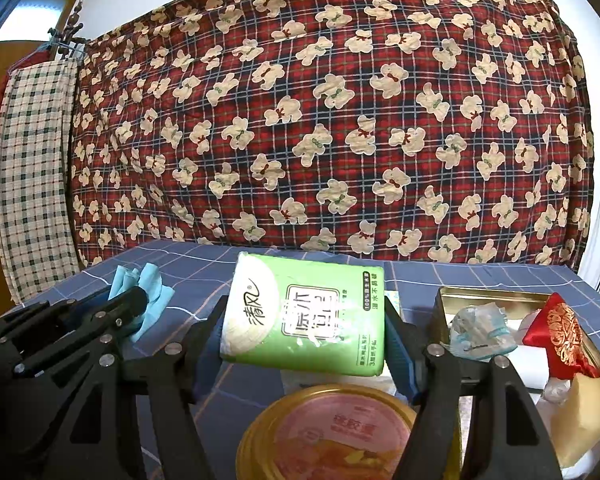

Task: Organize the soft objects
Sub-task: 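Lift and carry the teal cloth and green tissue pack with both tools toward the gold tray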

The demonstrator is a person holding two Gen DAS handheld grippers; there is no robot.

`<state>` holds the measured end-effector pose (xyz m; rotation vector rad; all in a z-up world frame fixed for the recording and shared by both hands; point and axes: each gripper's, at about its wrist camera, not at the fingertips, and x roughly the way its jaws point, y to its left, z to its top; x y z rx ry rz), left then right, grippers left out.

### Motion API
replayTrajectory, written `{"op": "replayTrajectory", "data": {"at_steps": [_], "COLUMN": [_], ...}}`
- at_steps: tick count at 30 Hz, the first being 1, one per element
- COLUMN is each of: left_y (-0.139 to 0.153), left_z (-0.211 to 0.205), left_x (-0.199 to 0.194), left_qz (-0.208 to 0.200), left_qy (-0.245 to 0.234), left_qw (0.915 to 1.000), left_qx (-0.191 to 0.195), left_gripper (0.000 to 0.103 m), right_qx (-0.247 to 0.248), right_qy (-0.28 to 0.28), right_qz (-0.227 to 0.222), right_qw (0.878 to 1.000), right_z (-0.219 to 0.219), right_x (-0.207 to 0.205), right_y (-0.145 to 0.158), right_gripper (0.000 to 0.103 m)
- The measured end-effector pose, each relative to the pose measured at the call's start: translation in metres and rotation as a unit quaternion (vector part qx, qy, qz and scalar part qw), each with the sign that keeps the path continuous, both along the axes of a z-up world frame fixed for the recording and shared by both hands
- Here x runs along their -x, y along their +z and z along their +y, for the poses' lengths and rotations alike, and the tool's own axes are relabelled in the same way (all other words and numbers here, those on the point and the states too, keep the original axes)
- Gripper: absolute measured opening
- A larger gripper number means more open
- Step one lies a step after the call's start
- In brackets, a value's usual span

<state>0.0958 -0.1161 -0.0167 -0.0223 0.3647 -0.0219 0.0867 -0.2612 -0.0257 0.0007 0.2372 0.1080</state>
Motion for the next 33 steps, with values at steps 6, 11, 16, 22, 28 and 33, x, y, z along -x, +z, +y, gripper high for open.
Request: {"op": "replayTrajectory", "data": {"at_steps": [6,11,16,22,28,33], "left_y": [0.0,0.001,0.002,0.001,0.0,0.0], "left_z": [-0.003,-0.01,-0.016,-0.017,-0.017,-0.022], "left_x": [0.002,0.005,0.005,0.003,0.002,0.003], "left_qz": [-0.004,-0.01,-0.011,-0.007,-0.004,0.001], "left_qy": [-0.002,-0.012,-0.022,-0.022,-0.023,-0.032], "left_qw": [1.0,0.9999,0.9997,0.9997,0.9997,0.9994], "left_qx": [0.001,0.002,0.003,0.011,0.012,0.016], "left_gripper": [0.011,0.011,0.011,0.011,0.011,0.011], "right_qx": [-0.001,-0.002,-0.011,-0.012,-0.014,-0.01], "right_qy": [-0.002,-0.002,-0.005,-0.006,-0.008,-0.009], "right_qz": [0.0,0.0,-0.001,-0.002,-0.009,-0.018], "right_qw": [1.0,1.0,1.0,1.0,1.0,1.0], "right_z": [-0.003,-0.004,-0.013,-0.015,-0.022,-0.028], "right_x": [-0.001,0.0,-0.006,-0.006,-0.001,0.009], "right_y": [0.0,0.0,0.004,0.006,0.004,0.003], "right_gripper": [0.071,0.071,0.071,0.071,0.071,0.071]}}
